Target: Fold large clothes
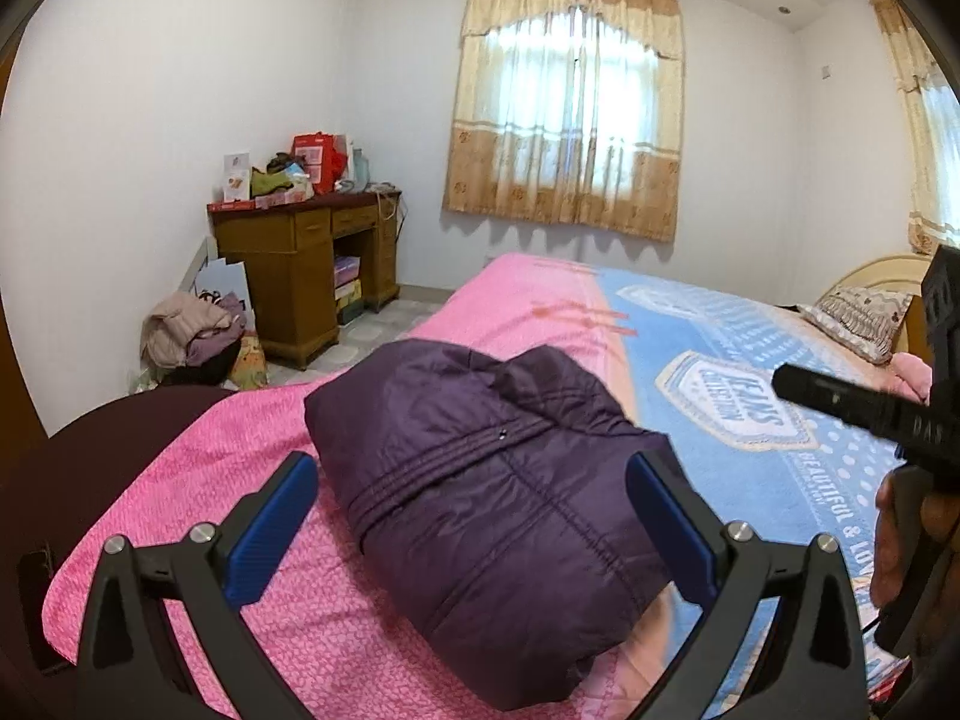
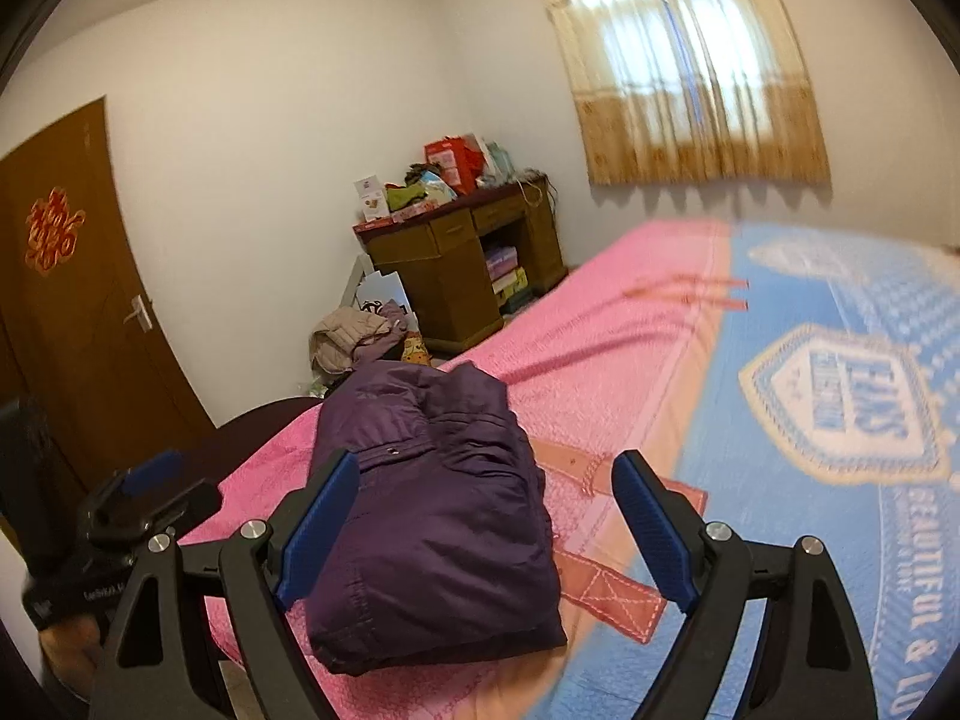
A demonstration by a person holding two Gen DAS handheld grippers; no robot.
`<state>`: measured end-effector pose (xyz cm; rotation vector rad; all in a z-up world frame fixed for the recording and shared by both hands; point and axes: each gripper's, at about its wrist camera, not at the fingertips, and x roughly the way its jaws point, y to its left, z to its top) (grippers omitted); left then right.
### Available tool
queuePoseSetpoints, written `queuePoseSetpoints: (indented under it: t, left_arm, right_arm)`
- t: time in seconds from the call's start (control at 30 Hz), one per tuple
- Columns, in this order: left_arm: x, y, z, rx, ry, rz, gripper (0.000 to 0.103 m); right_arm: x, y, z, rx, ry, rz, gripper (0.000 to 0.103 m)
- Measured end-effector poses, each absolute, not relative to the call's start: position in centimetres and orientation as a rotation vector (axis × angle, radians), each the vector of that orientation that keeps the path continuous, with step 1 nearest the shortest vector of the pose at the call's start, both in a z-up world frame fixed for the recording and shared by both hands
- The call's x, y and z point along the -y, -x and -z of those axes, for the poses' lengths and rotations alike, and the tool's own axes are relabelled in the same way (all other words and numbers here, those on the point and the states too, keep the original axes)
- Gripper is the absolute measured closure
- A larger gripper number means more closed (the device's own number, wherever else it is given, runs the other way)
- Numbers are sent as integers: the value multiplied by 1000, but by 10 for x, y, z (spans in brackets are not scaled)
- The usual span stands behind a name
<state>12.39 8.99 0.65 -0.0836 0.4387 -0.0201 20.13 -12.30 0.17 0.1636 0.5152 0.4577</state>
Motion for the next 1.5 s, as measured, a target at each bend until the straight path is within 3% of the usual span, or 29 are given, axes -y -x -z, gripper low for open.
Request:
queuePoseSetpoints:
  t: [1.5]
  left_arm:
    - [-106, -124, -8, -423, 109, -9, 0]
  right_arm:
    - [86, -174, -9, -495, -105, -525, 16]
